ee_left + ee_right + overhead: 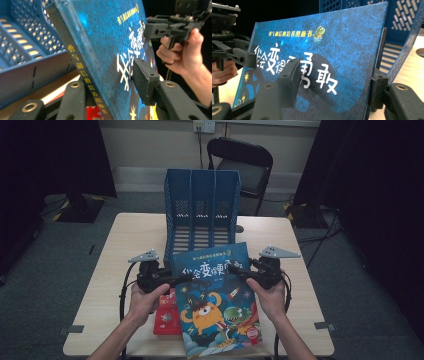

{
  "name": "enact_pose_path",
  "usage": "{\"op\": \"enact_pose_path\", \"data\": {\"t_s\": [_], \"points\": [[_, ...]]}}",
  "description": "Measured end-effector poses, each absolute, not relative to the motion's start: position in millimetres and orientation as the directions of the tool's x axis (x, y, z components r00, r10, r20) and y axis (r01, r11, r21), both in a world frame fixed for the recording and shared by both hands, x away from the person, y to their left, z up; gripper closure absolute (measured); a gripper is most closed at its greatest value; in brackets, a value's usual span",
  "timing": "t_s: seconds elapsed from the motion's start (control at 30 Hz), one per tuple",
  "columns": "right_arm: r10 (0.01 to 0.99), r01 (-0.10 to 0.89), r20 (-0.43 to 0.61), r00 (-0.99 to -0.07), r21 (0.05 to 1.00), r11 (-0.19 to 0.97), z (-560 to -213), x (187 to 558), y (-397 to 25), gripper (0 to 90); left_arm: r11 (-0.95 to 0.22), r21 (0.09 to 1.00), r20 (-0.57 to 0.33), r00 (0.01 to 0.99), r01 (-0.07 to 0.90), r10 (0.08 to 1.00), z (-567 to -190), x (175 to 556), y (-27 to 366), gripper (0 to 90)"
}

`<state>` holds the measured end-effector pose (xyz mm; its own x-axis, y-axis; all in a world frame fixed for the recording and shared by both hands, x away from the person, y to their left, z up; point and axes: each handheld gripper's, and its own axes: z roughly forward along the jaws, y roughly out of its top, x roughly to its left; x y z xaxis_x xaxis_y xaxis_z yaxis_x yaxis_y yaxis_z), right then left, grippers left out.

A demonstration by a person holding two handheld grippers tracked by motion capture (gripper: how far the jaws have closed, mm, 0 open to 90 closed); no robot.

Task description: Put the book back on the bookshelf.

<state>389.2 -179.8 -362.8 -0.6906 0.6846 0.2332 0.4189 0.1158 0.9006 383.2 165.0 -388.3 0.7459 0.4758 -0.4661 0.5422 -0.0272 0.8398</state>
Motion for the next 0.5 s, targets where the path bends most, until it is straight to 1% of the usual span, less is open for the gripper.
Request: {"op": "enact_pose_path", "data": {"t_s": [0.07,0.2,0.43,0.5], "points": [[0.688,0.415,0.235,-0.687,0.903,0.106,-359.1,389.8,-181.7,38.9,-0.011,0.843,-0.472,0.75,0.538,0.464,-385.2,385.3,164.4,60.9],[0.693,0.411,0.235,-0.682,0.907,0.096,-350.3,390.4,-184.6,38.4,-0.016,0.862,-0.443,0.768,0.507,0.462,-372.1,385.9,161.6,62.0],[0.692,0.36,0.216,-0.689,0.93,0.069,-328.1,385.6,-188.8,38.0,0.006,0.89,-0.413,0.802,0.456,0.432,-344.6,385.6,161.0,66.3],[0.694,0.332,0.202,-0.691,0.941,0.057,-324.0,383.8,-188.8,38.0,0.013,0.895,-0.404,0.798,0.446,0.447,-338.8,385.4,160.5,67.5]]}}
